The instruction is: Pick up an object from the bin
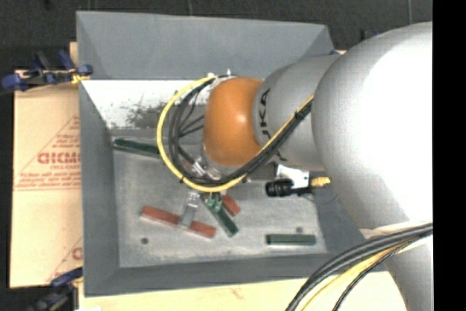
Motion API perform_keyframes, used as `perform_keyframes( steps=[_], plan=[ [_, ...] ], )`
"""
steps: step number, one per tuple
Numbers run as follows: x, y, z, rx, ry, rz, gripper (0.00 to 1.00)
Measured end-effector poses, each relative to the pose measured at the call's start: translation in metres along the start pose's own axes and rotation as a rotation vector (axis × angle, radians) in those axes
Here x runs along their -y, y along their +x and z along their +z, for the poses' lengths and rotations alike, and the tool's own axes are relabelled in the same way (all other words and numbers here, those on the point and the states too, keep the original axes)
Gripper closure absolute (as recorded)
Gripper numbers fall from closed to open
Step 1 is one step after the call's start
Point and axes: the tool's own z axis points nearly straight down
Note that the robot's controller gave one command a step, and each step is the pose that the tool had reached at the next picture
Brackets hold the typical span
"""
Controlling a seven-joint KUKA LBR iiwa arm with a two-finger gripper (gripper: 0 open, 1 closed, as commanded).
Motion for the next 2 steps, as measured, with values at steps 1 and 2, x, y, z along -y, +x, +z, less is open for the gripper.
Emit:
perform_keyframes(
  steps=[1,2],
  plan=[
    [-0.0654,0.0591,0.0122,-0.003,0.001,-0.301,1.00],
    [-0.0653,0.0590,0.0122,-0.003,0.001,-0.300,1.00]
  ],
)
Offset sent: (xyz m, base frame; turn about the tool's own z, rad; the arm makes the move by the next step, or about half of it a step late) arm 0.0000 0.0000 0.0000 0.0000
